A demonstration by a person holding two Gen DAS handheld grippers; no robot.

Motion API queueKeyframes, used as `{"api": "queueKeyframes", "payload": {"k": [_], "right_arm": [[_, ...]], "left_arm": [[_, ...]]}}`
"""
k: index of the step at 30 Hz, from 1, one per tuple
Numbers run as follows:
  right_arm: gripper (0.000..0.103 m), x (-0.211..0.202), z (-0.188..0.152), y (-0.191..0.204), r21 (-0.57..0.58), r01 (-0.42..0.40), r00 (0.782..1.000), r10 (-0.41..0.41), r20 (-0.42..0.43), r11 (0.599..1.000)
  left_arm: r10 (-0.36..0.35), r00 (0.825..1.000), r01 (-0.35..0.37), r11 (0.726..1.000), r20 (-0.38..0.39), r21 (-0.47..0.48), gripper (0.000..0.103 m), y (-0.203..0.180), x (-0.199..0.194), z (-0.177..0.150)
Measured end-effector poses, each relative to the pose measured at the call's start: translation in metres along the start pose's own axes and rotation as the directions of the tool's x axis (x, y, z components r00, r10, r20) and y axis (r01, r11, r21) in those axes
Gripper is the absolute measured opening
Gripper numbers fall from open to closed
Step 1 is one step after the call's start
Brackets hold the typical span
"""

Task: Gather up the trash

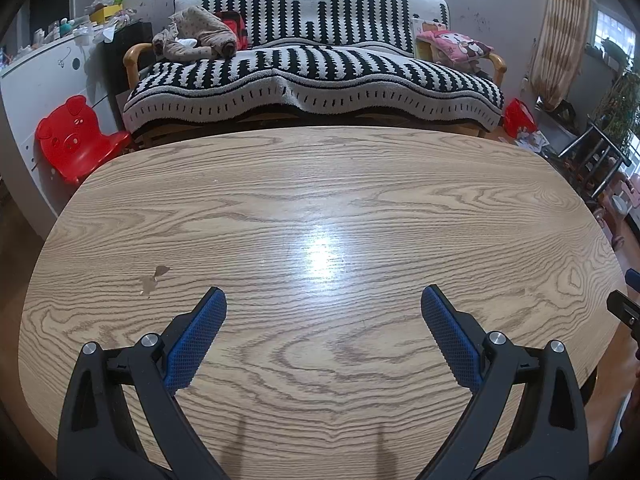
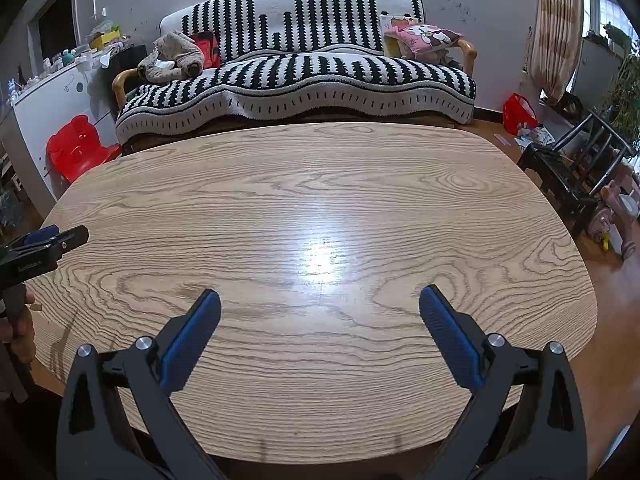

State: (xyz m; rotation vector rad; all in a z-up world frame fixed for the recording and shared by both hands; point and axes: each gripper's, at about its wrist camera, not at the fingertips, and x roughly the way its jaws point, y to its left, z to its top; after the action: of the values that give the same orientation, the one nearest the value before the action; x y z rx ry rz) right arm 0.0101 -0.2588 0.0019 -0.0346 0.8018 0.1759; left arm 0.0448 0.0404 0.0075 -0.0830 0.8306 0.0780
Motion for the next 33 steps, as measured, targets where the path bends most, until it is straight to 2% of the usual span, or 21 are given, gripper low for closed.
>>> {"api": "queueKeyframes", "payload": {"k": [33], "right_arm": [[0.096,0.0004,0.0006,0.0006,0.000,-0.001,1.000,0.001,-0.002,1.000]], "left_arm": [[0.010,1.000,-0.010,1.000,-0.014,0.008,0.095,0.0051,0.0021,0.0012]]}}
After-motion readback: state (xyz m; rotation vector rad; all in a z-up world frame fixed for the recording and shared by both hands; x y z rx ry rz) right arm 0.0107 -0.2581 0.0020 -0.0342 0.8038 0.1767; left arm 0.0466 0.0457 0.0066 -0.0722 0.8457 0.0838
